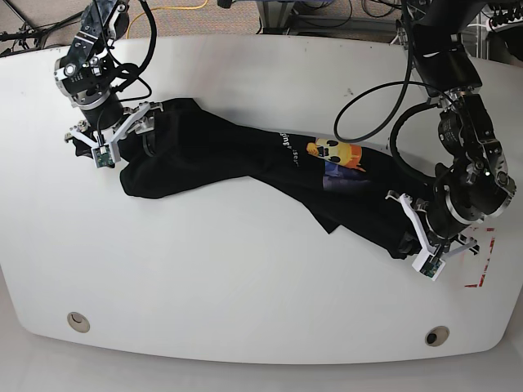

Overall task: Fold the T-shirt properly
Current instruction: 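Drag the grasped shirt end with the left gripper away from the right gripper, then release and regrasp the shirt end with the left gripper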

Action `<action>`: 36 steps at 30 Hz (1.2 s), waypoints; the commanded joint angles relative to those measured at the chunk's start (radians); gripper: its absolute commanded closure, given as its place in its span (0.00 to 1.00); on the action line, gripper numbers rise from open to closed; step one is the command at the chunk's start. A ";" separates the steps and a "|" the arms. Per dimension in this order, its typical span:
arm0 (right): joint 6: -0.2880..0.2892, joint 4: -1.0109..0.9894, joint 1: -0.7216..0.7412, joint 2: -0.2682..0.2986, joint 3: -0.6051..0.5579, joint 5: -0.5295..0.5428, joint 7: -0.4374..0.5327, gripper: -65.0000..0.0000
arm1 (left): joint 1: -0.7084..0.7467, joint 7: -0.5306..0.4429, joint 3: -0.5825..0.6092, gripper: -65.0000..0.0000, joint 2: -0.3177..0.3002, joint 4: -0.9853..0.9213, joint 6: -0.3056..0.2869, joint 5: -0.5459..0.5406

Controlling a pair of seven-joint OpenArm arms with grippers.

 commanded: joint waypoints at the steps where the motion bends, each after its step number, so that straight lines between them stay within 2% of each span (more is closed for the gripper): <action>1: -0.002 0.022 0.008 0.009 0.004 0.011 0.019 0.28 | -0.024 -0.010 -0.008 1.00 -0.015 0.027 -0.001 -0.031; 13: -0.002 0.010 0.012 0.006 0.010 0.010 0.021 0.27 | -0.064 0.055 -0.036 1.00 -0.109 0.000 -0.001 -0.089; 17: -0.002 0.012 0.011 0.006 0.010 0.011 0.020 0.27 | -0.068 0.067 -0.045 1.00 -0.121 -0.004 -0.001 -0.090; 29: -0.002 0.015 0.019 0.005 0.008 0.023 0.025 0.27 | -0.007 0.094 -0.029 1.00 -0.098 0.046 -0.001 -0.024; 36: -0.002 0.011 0.018 0.005 0.014 0.029 0.017 0.27 | 0.143 0.100 -0.032 1.00 -0.084 0.115 -0.001 -0.041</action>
